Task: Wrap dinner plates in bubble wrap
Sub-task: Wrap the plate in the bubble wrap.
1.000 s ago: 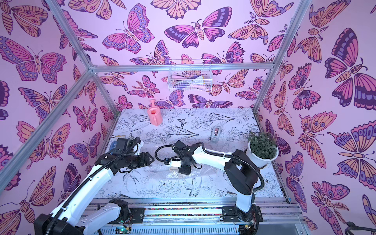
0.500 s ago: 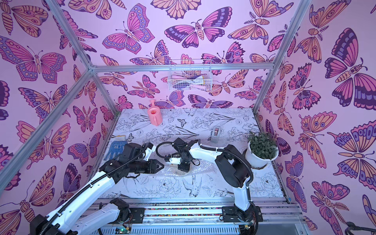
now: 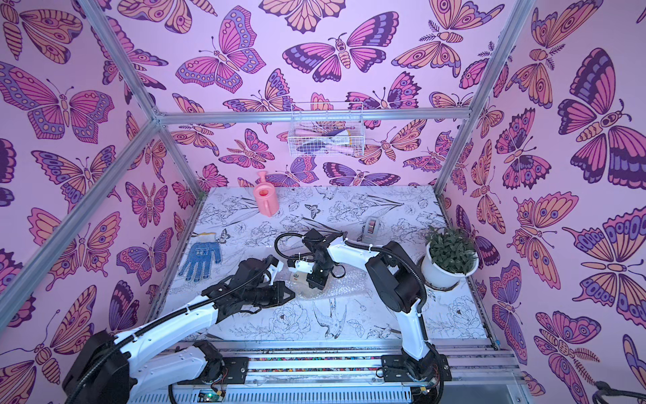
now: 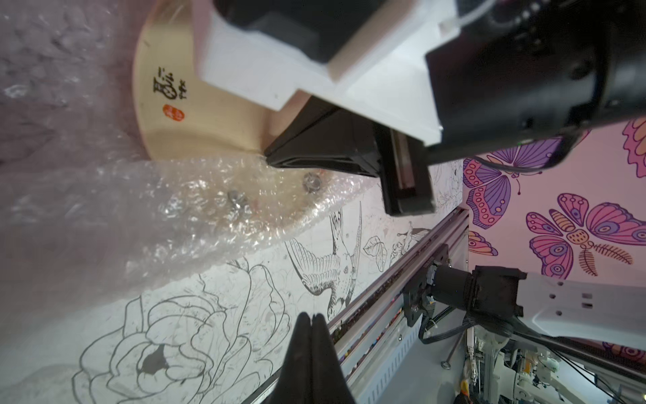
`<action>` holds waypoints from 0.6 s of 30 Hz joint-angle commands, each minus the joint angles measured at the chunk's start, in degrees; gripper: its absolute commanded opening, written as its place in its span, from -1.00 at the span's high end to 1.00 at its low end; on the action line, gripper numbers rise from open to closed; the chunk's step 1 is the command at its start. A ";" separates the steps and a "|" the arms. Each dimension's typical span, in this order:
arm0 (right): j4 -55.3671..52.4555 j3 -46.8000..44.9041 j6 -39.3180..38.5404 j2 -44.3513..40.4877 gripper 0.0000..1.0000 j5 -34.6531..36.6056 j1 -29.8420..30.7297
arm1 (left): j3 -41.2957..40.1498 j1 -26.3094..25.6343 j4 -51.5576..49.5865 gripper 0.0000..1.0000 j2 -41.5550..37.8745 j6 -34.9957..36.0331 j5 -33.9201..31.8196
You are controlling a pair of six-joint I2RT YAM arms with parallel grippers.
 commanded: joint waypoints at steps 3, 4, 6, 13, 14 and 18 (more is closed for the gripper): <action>-2.08 0.77 1.50 1.27 1.00 -4.13 -0.92 | 2.21 -1.79 6.54 1.00 6.48 -1.85 -3.65; -1.91 0.60 1.88 1.31 1.00 -4.56 -1.13 | 2.79 -1.96 6.60 1.00 9.34 -1.54 -4.33; -1.71 0.40 2.31 1.48 1.00 -5.03 -1.32 | 3.87 -1.99 6.60 1.00 11.80 -0.69 -5.25; -2.83 0.74 3.10 3.09 1.00 -6.61 -1.76 | 5.56 -2.49 8.27 1.00 18.10 1.36 -10.28; -2.79 0.78 3.60 3.25 1.00 -7.31 -2.02 | 5.75 -2.59 8.34 1.00 19.09 1.45 -10.81; -2.60 1.34 4.76 3.94 1.00 -9.48 -2.89 | 5.19 -2.63 9.04 1.00 21.29 1.19 -12.53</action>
